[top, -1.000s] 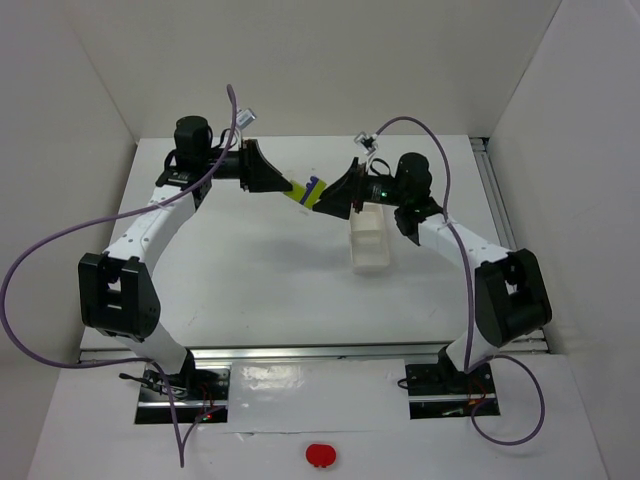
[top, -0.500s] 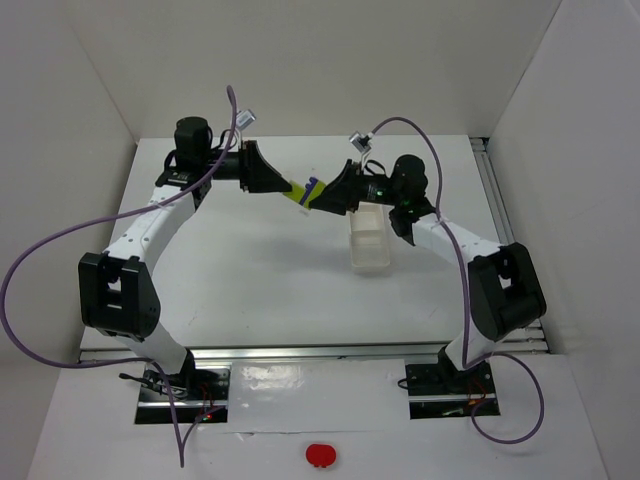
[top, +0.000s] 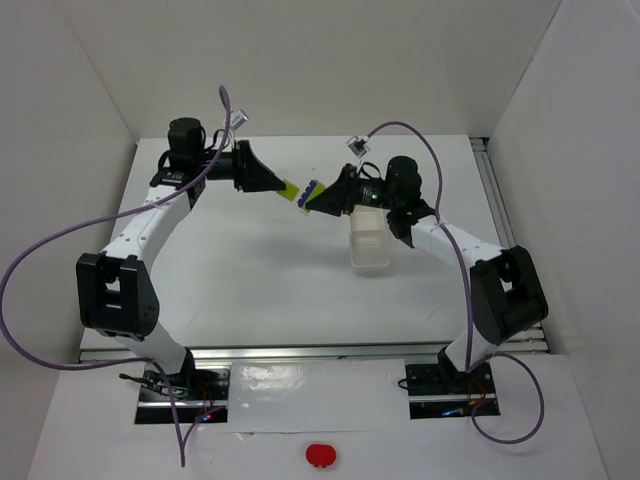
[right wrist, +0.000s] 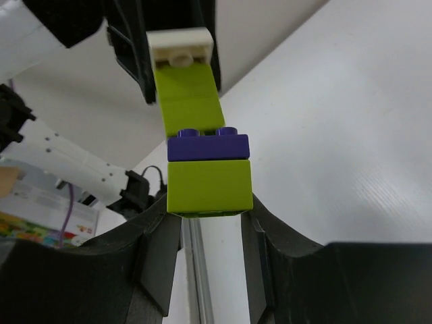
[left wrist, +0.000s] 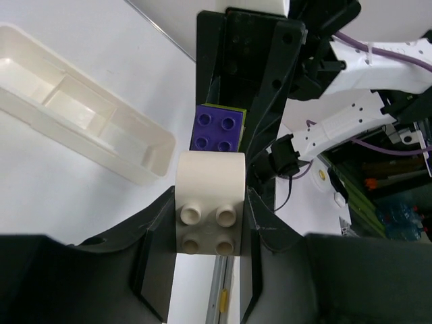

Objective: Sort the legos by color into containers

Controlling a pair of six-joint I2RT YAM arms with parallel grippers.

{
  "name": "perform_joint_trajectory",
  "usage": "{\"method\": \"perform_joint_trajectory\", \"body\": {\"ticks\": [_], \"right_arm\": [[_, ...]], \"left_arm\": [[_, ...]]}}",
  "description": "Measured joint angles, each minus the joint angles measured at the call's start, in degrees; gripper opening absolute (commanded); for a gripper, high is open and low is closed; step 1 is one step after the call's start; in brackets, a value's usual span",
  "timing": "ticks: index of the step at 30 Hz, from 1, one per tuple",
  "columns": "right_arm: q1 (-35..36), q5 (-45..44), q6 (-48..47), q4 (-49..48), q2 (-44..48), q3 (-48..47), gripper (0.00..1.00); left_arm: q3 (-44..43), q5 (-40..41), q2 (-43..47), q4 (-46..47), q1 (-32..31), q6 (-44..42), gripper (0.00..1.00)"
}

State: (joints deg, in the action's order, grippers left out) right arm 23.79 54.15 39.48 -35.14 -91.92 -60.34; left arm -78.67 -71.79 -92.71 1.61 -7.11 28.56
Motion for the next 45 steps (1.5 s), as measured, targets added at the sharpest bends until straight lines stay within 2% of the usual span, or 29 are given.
{"method": "perform_joint_trajectory", "body": {"ticks": [8, 11, 14, 17, 24, 26, 29, 32, 33, 34, 36, 41, 45], "right_arm": [[0.0, -10.0, -9.0, 12.9, 3.7, 2.6, 0.00], [0.0, -13.6, -11.4, 17.3, 3.9, 2.6, 0.00], [0.0, -17.3, -13.4, 21.9, 4.4, 2.6, 0.00], [0.0, -20.8, -14.9, 25.8, 5.3, 2.6, 0.00], [-0.4, -23.8, -16.7, 29.5, 8.3, 4.4, 0.00], [-0.5, -24.1, -17.1, 30.6, 9.0, 5.1, 0.00], [-0.7, -24.7, -17.4, 31.3, 9.6, 6.1, 0.00], [-0.9, -25.1, -17.6, 32.3, 9.6, 6.5, 0.00], [-0.9, -25.2, -17.7, 32.5, 9.6, 6.5, 0.00], [-0.9, -25.3, -17.7, 32.6, 9.6, 6.5, 0.00], [-1.0, -25.4, -17.9, 32.9, 9.6, 6.5, 0.00], [-1.3, -25.8, -18.3, 33.6, 9.7, 6.4, 0.00], [-1.6, -24.6, -19.1, 33.8, 10.1, 6.5, 0.00]], "left_arm": [[1.8, 2.4, 1.1, 2.7, 4.0, 3.4, 0.00], [1.7, 5.0, 1.1, 0.3, 4.2, 2.8, 0.00], [-1.9, 13.7, -0.3, -9.2, 3.1, -1.5, 0.00], [-5.6, 28.5, -3.8, -16.4, -0.2, -5.1, 0.00], [-3.6, 51.2, -14.4, -24.2, -6.9, -6.1, 0.00], [-3.2, 57.2, -17.2, -26.0, -8.3, -6.1, 0.08], [-3.2, 63.8, -19.9, -27.4, -9.9, -5.7, 0.26], [-5.4, 69.3, -21.0, -28.7, -11.3, -6.0, 0.58], [-6.5, 70.9, -21.6, -29.0, -11.9, -5.9, 0.87], [-7.2, 72.4, -22.4, -29.1, -12.4, -6.2, 0.92], [-8.1, 74.6, -23.5, -30.5, -13.1, -6.1, 1.00], [-12.1, 77.8, -23.6, -36.9, -14.6, -6.2, 1.00], [-17.3, 77.2, -18.8, -40.4, -14.8, -7.8, 1.00]]}}
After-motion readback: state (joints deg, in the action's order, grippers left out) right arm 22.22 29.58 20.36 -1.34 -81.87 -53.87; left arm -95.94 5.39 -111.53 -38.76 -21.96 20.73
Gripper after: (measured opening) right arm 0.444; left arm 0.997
